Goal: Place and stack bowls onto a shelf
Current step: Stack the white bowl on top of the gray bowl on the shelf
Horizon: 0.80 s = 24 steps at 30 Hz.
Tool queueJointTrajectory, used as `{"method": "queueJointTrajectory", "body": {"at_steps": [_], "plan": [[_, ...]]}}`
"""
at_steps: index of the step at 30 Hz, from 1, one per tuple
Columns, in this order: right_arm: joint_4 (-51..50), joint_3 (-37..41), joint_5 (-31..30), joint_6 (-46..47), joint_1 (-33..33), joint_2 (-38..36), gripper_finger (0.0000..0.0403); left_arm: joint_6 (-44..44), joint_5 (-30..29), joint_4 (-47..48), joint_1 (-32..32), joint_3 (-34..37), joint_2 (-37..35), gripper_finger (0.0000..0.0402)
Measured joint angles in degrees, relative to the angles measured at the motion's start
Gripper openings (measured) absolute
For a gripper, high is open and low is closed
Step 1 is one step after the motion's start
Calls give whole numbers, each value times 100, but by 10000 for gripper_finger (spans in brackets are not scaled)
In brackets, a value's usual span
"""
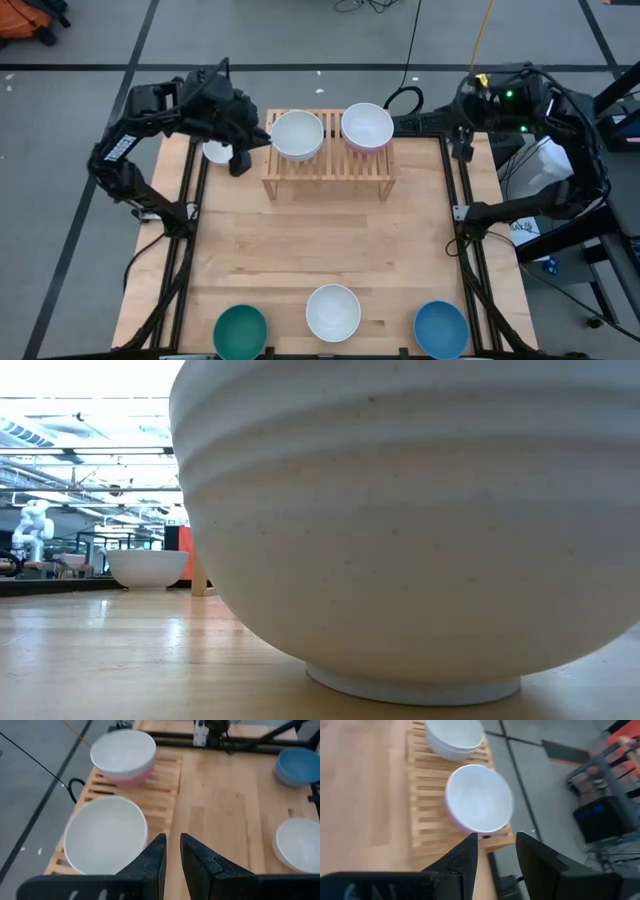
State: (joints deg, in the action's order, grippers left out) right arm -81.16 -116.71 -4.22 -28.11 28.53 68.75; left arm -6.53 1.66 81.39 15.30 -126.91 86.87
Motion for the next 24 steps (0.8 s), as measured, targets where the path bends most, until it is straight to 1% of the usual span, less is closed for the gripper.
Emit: {"method": "queueJointTrajectory", "body": {"at_steps": [5,11,13,17,19,22,24], "plan": [[-370,0,3,504,-298,2,126,20,20,386,-106,-2,-146,63],[-906,20,10,1318,-630,67,126,22,36,808,-180,-2,-302,63],[-881,106,286,1693,-727,66,126,24,40,837,-199,-2,-357,63],[-887,328,1373,2204,-889,67,126,-11,42,869,-233,-2,-446,63],[-876,543,1715,2436,-1030,68,125,-81,40,867,-232,-2,-502,63],[-852,980,1793,2697,-1292,79,125,-102,40,867,-232,-2,-594,63],[-653,1345,1800,2898,-1506,81,125,-175,40,867,-232,-2,-646,63]]}}
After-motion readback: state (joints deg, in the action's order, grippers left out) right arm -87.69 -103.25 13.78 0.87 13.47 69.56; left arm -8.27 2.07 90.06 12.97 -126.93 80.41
